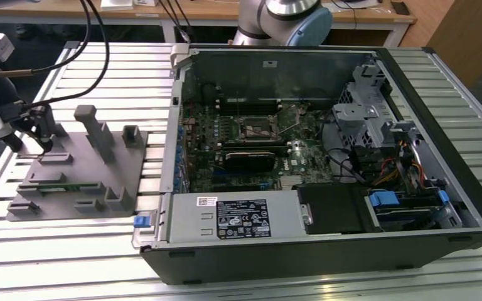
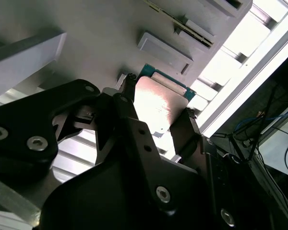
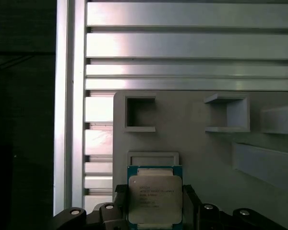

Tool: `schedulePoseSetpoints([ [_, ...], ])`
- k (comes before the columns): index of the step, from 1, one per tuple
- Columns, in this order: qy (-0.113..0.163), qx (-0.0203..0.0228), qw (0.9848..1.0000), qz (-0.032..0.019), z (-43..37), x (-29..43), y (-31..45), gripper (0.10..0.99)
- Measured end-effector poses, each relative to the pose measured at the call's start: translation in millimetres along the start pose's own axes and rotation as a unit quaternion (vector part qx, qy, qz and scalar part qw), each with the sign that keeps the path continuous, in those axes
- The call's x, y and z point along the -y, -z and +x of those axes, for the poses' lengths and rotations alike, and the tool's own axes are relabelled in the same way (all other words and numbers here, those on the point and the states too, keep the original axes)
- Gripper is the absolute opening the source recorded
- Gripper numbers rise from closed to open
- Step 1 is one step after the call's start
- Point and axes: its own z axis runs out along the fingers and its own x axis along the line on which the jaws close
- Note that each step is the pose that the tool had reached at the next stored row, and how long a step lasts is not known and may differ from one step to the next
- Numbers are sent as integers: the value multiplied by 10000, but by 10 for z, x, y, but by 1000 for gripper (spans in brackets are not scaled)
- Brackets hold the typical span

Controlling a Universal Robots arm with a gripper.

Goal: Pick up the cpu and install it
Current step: 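Pick up the cpu and move it towards the insertion slot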

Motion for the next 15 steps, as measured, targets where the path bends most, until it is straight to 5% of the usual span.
schedulePoseSetpoints([
  [8, 0, 0, 10000, 0, 0, -6, 58, 541],
  [15, 0, 0, 10000, 0, -2, -22, 198, 541],
])
